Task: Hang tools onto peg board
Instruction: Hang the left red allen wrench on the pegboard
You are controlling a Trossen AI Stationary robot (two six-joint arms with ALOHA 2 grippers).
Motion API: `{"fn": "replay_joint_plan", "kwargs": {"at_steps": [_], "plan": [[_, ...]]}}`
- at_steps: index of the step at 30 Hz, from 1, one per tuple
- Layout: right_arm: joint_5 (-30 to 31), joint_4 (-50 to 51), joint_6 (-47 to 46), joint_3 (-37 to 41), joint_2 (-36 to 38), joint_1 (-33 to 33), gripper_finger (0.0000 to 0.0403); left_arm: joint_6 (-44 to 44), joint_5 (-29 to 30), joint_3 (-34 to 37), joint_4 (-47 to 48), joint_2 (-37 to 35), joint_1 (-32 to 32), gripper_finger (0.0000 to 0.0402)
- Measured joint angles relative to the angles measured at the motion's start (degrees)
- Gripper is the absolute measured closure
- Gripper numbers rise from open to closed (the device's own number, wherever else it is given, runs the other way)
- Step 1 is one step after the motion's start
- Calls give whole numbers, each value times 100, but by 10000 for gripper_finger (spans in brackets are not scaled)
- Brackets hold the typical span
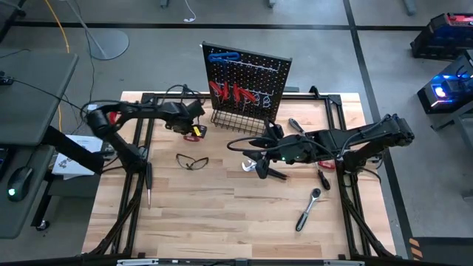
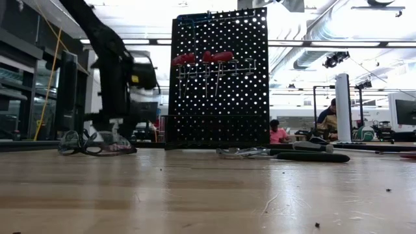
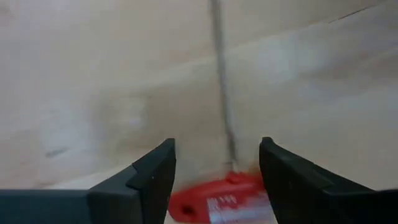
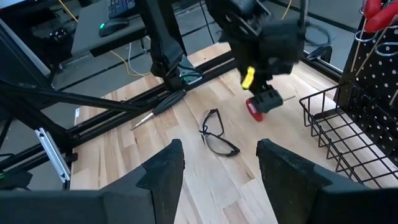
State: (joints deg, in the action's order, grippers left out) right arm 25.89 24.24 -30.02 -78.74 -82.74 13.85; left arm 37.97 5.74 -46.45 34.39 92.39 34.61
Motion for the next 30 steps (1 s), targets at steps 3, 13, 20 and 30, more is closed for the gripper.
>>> {"fn": "replay_joint_plan", "kwargs": {"at_steps": [3, 13, 20, 30], "plan": [[0, 47, -14, 0, 0, 0, 208, 108, 43, -83, 162, 494, -126, 211], [27, 85, -105, 0, 0, 0, 208, -312, 401, -55, 51, 672, -846, 393], [-14, 219, -338, 0, 0, 25, 208, -243, -24, -55, 21, 671, -789, 400], [54, 296, -315, 0, 0, 110, 208, -364, -1745, 95, 412, -694, -616, 401]]}}
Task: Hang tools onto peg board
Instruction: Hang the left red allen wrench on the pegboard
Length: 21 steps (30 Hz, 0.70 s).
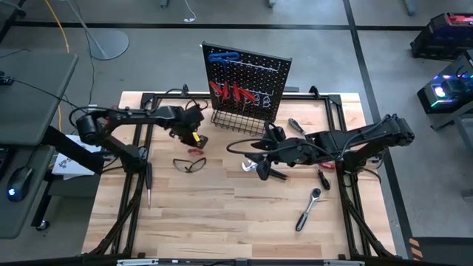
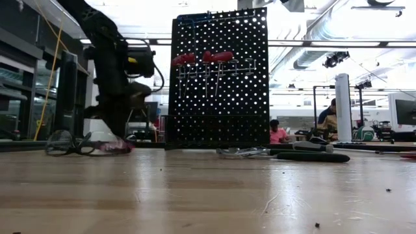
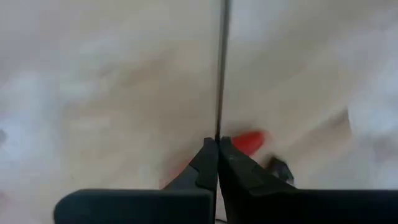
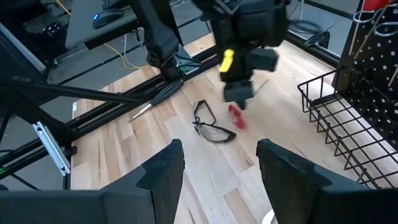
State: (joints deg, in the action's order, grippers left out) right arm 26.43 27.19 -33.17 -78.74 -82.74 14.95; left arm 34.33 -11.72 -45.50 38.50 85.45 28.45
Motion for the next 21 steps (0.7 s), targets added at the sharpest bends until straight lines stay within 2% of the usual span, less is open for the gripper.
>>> {"fn": "replay_joint_plan", "kwargs": {"at_steps": [12, 17, 21], "plan": [[21, -153, 18, 0, 0, 6, 208, -192, -6, -2, 52, -699, -321, 401], [27, -178, 42, 0, 0, -33, 208, -400, 758, -8, 631, -672, -604, 401], [31, -181, 24, 0, 0, -38, 208, -169, 1863, -8, 1439, -650, -943, 401]]}}
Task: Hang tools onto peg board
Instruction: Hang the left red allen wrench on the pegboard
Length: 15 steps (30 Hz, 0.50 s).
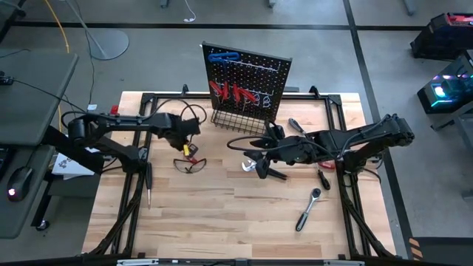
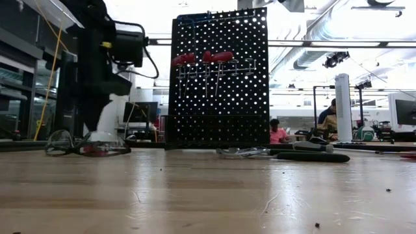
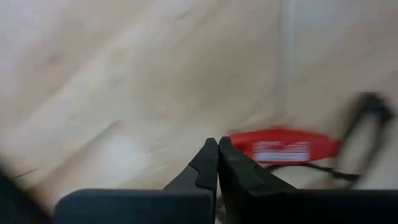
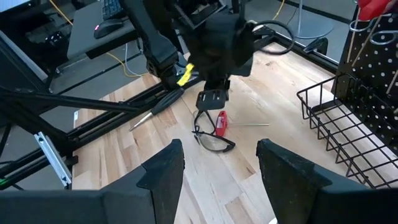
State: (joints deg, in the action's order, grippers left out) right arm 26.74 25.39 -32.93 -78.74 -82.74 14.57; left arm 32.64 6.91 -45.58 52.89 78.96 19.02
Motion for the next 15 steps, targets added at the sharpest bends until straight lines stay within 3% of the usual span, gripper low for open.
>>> {"fn": "replay_joint_plan", "kwargs": {"at_steps": [2, 5, 12, 15], "plan": [[-4, 0, -6, 0, 0, -14, 208, 165, 486, 0, 304, 0, -166, 401], [-5, -6, -24, 0, 0, -23, 208, 332, 714, 52, 245, 61, -332, 402], [-6, -9, -13, 0, 0, -46, 208, 939, -311, 323, -281, 865, -646, 401], [-6, -1, -9, 0, 0, -46, 208, 1045, -428, 169, -872, 1103, -865, 401]]}}
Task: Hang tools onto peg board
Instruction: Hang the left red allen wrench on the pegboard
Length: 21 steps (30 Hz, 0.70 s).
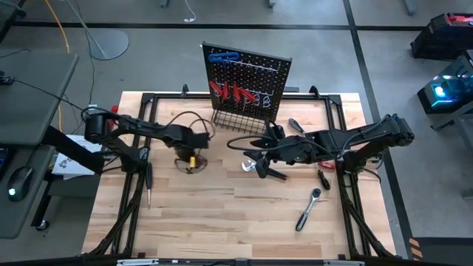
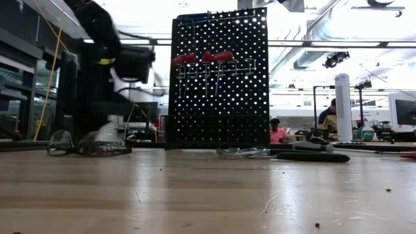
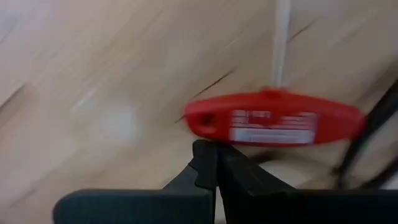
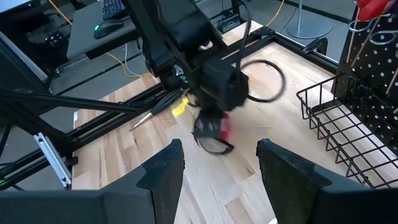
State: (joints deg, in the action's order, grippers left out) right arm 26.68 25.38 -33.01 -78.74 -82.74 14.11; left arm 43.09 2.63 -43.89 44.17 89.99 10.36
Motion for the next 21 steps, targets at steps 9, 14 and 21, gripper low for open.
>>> {"fn": "replay_joint_plan", "kwargs": {"at_steps": [9, 14, 21], "plan": [[-81, 13, 71, -2, 0, 2, 208, -390, -284, -1210, -1378, 137, -641, 401], [-15, 145, 42, -2, -2, -28, 208, -328, 111, -1428, -894, -228, -880, 401], [346, 1656, -1195, 239, -274, -379, 237, -470, 805, -1424, -958, -471, -924, 401]]}}
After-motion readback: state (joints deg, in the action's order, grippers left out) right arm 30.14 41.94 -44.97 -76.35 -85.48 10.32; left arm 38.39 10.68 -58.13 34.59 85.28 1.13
